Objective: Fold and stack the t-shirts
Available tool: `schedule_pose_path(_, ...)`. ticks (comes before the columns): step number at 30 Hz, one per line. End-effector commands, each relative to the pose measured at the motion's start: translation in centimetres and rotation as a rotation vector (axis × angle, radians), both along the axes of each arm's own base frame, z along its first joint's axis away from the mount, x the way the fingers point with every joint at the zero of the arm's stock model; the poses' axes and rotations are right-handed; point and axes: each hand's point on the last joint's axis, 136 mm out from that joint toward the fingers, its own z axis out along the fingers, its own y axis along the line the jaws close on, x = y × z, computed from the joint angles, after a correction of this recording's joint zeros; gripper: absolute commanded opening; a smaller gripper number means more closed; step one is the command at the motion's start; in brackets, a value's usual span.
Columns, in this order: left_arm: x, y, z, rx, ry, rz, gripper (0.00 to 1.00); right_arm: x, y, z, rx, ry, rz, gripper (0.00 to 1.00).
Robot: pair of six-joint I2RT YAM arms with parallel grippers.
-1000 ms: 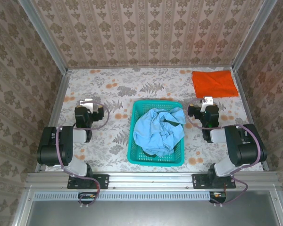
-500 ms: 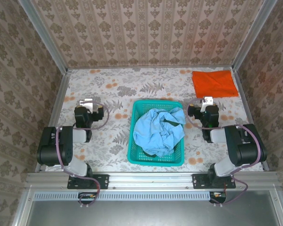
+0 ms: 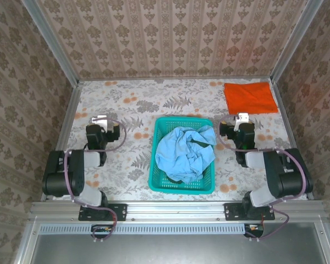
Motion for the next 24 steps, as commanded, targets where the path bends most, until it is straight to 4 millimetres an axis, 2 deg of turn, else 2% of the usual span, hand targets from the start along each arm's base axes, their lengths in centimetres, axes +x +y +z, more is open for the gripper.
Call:
schedule_pose_path(1, -0.1, 0.5, 6.3, 0.026, -0.074, 0.08, 1.0, -0.5, -0.6, 5.4, 0.017, -0.068, -0.065, 0.99)
schedule_pose_path(3, -0.6, -1.2, 10.2, -0.026, -0.149, 0.055, 1.0, -1.5, -0.9, 7.5, 0.146, -0.114, -0.121, 1.0)
schedule_pose_path(5, -0.9, -3.5, 13.2, -0.166, -0.218, -0.024, 1.0, -2.7, -1.3, 8.8, 0.286, -0.143, -0.177, 0.99)
schedule_pose_path(8, -1.4, -6.7, 16.1, -0.437, -0.237, -0.144, 1.0, -4.0, -1.7, 10.5, 0.406, -0.133, -0.223, 1.0)
schedule_pose_path(11, -1.1, -7.2, 15.6, -0.669, -0.178, -0.1, 1.0, -4.7, -1.3, 11.3, 0.613, -0.156, -0.21, 0.99)
schedule_pose_path(13, -1.0, -8.3, 15.8, -0.723, -0.154, -0.183, 1.0, -5.5, -0.8, 11.4, 0.734, -0.209, -0.161, 0.99)
schedule_pose_path(15, -0.9, -8.7, 15.6, -0.746, -0.107, -0.192, 1.0, -6.3, -0.7, 12.0, 0.795, -0.282, -0.104, 1.0)
schedule_pose_path(17, -1.0, -9.8, 15.5, -0.74, -0.085, -0.216, 1.0, -6.4, -0.1, 11.5, 0.795, -0.179, -0.106, 0.99)
schedule_pose_path(20, -1.9, -13.3, 15.7, -0.705, -0.032, -0.293, 1.0, -6.2, 3.1, 9.7, 0.734, 0.069, -0.04, 0.99)
schedule_pose_path(24, -3.7, -17.1, 14.1, -0.542, 0.16, -0.289, 1.0, -7.7, 8.8, 8.3, 0.532, 0.358, 0.077, 0.89)
